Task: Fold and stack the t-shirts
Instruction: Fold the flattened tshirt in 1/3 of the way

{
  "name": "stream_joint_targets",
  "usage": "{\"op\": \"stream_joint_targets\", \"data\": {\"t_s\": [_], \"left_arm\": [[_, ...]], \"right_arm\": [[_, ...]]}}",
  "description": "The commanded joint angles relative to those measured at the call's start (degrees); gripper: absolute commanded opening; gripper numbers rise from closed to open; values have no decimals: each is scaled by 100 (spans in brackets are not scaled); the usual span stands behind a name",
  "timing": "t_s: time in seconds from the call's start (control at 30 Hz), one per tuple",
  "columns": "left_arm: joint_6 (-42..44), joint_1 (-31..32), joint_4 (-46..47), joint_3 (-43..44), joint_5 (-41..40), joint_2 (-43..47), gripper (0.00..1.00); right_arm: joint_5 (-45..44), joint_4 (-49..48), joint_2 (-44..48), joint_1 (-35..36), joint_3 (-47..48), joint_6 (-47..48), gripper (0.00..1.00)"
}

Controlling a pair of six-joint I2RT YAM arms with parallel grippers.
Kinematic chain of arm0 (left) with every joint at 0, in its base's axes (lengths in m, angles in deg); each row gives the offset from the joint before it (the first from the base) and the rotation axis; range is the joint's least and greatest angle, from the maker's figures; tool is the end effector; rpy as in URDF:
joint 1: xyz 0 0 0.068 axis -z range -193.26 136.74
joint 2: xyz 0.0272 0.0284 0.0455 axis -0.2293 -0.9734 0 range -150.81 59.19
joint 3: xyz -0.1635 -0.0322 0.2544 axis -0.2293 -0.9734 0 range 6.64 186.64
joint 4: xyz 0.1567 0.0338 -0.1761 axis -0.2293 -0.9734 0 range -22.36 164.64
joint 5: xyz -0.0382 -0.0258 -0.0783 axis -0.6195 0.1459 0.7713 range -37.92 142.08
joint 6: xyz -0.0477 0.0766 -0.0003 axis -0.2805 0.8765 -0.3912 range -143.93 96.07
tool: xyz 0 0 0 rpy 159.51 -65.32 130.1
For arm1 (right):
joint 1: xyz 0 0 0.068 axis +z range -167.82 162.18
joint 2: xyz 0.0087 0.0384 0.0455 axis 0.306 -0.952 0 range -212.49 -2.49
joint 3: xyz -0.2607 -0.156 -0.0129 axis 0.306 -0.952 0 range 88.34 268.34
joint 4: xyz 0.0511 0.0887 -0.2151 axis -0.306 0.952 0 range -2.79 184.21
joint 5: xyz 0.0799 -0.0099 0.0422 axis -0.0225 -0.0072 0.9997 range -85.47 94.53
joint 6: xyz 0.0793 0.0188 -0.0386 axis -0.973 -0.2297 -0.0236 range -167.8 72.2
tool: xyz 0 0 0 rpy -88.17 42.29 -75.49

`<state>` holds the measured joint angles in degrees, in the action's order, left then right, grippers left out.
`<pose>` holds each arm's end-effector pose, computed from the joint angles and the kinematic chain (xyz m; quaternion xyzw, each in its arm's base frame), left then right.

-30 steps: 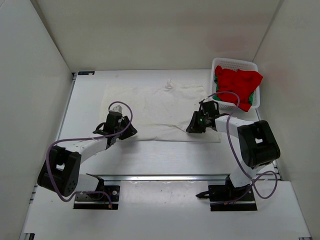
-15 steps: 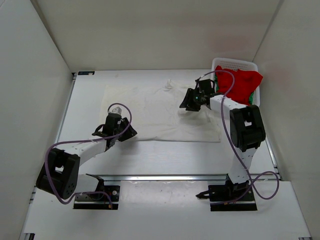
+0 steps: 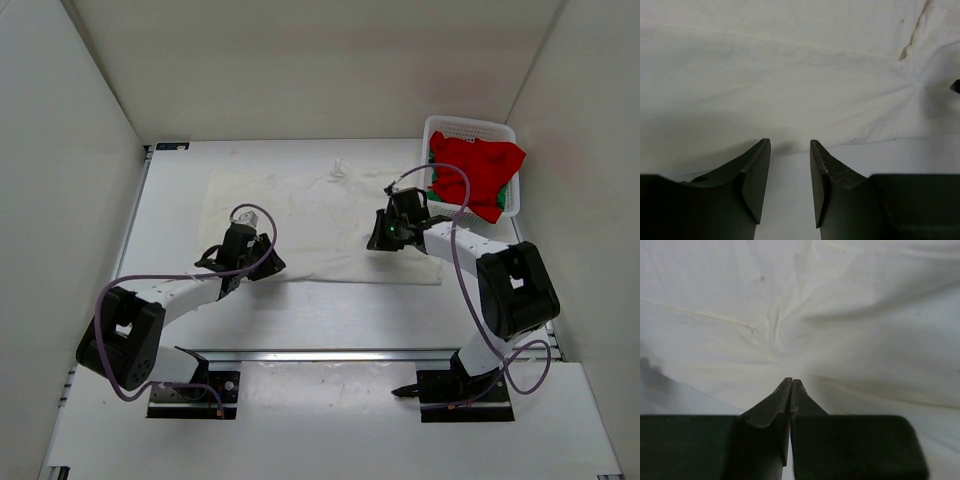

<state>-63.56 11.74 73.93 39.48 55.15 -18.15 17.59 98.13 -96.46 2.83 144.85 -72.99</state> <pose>0.2363 -0.1149 0.1815 -0.1076 0.9180 -0.2246 0.3086 0.3238 0.1416 0.2088 -0.0036 0.9296 0.2353 0.2837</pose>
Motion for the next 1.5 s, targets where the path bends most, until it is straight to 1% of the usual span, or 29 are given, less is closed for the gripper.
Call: {"op": "stream_joint_targets", "data": {"t_s": [0.0,0.07,0.17,0.27,0.4,0.47,0.53,0.63,0.7,0.77,0.8,0.87,0.9,0.97,1.0,1.07,1.13,1.17,1.23,1.33,1.37,1.4,1.47], "left_arm": [[44,111,220,240,-140,-132,48],[-26,163,256,266,-131,-193,48],[61,304,265,477,-219,-343,49],[-26,199,255,434,-193,-466,47],[-385,-433,484,-188,62,-475,47],[-588,-827,580,-549,342,-405,47],[-607,-1004,555,-752,510,-308,46],[-536,-1031,170,-936,423,94,46],[-510,-1311,71,-1217,615,630,46],[-370,-1470,-488,-1437,599,1113,47],[-300,-1419,-874,-1456,485,1360,46],[-202,-1278,-1210,-1595,457,1537,47],[-211,-1208,-1264,-1657,605,1712,47],[-334,-1164,-1204,-1816,685,1827,49],[-378,-1129,-1142,-1764,712,1845,50],[-361,-1050,-1168,-1405,616,1880,50],[-282,-900,-1273,-958,485,1889,50],[-220,-830,-1300,-668,414,1846,50],[-124,-594,-1204,-342,11,1793,52],[-9,-487,-923,-24,-192,1600,52],[8,-504,-835,3,-210,1547,52],[9,-583,-756,-14,-176,1442,52],[26,-645,-641,12,-18,1310,53]], "right_arm": [[21,-310,11,97,-280,93,0],[39,-266,-24,176,-316,137,2],[12,-292,-86,326,-377,146,0],[-49,-336,-138,432,-500,111,0],[-260,-239,-183,563,-693,102,0],[-260,-318,-165,598,-887,-29,0],[-155,-380,-86,616,-1185,-47,0],[-120,-319,124,756,-1597,-135,1],[-84,-345,334,835,-1844,-144,0],[12,-380,633,932,-2169,-258,0],[108,-371,748,967,-2388,-311,0],[161,-249,1072,1116,-2662,-425,0],[240,-109,1161,1196,-2680,-417,0],[276,120,1521,1240,-2497,-356,5],[259,304,1566,1179,-2391,-251,12],[363,516,1681,969,-1892,-119,24],[496,552,1664,714,-1514,83,31],[461,587,1533,556,-1233,180,30],[207,544,1191,467,-846,330,27],[-83,621,366,405,-117,558,11],[-206,631,93,449,130,629,11],[-512,596,-128,484,236,690,13],[-690,674,-437,502,658,761,24]]}}
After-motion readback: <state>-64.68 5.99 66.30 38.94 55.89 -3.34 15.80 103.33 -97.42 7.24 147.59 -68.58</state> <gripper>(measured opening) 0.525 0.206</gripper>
